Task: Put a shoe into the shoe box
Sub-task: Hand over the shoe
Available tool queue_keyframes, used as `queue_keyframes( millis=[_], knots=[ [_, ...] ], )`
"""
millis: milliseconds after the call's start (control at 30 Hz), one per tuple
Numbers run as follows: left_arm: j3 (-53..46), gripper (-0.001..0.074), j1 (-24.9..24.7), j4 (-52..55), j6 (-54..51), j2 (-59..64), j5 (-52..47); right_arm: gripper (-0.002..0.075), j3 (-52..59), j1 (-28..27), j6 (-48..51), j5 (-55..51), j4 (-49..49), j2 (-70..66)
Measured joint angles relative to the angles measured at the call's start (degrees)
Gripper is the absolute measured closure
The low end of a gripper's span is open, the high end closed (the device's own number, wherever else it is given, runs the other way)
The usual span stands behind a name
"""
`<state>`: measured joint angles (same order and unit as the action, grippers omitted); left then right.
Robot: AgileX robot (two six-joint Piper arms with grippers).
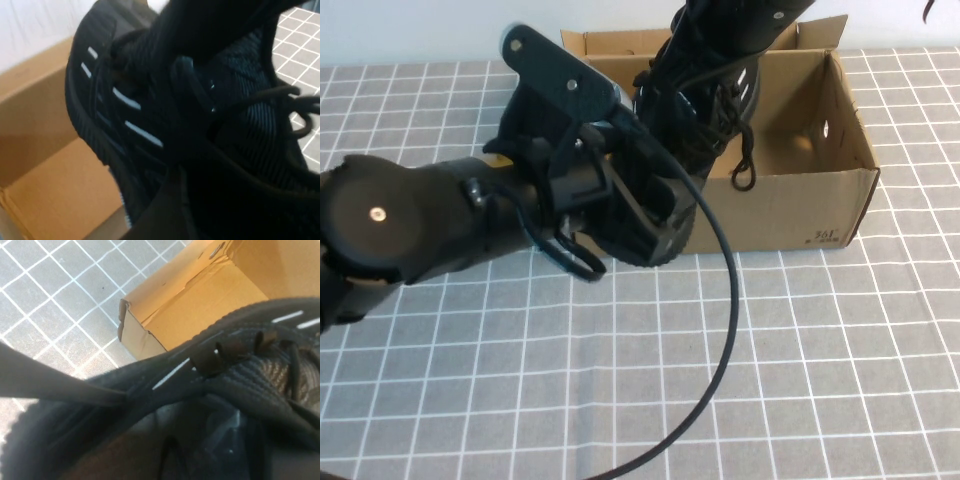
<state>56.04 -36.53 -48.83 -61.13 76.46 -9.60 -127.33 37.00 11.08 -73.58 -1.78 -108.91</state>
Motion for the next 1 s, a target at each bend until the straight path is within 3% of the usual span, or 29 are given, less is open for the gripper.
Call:
queue_keyframes(
  millis=[433, 500, 700, 1000],
  knots=[
    [0.1, 0.0128, -0.1, -1.8, -2.6, 2.6, 2.6, 0.0732, 0.0, 0.0, 0.0, -0.3, 0.6, 0.0],
    [0.1, 0.0186, -0.1, -1.8, -2.8, 2.6, 3.1, 0.0732, 0.0, 0.0, 0.0, -0.3, 0.6, 0.0],
    [0.1, 0.0458, -0.1, -1.7, -2.8, 2.7, 3.8, 0.0732, 0.0, -0.1, 0.0, -0.3, 0.6, 0.0],
    [0.2, 0.0645, -0.1, -1.3, -7.0, 4.0, 5.2, 0.0732, 0.0, -0.2, 0.0, -1.0, 0.6, -0.1]
  ],
)
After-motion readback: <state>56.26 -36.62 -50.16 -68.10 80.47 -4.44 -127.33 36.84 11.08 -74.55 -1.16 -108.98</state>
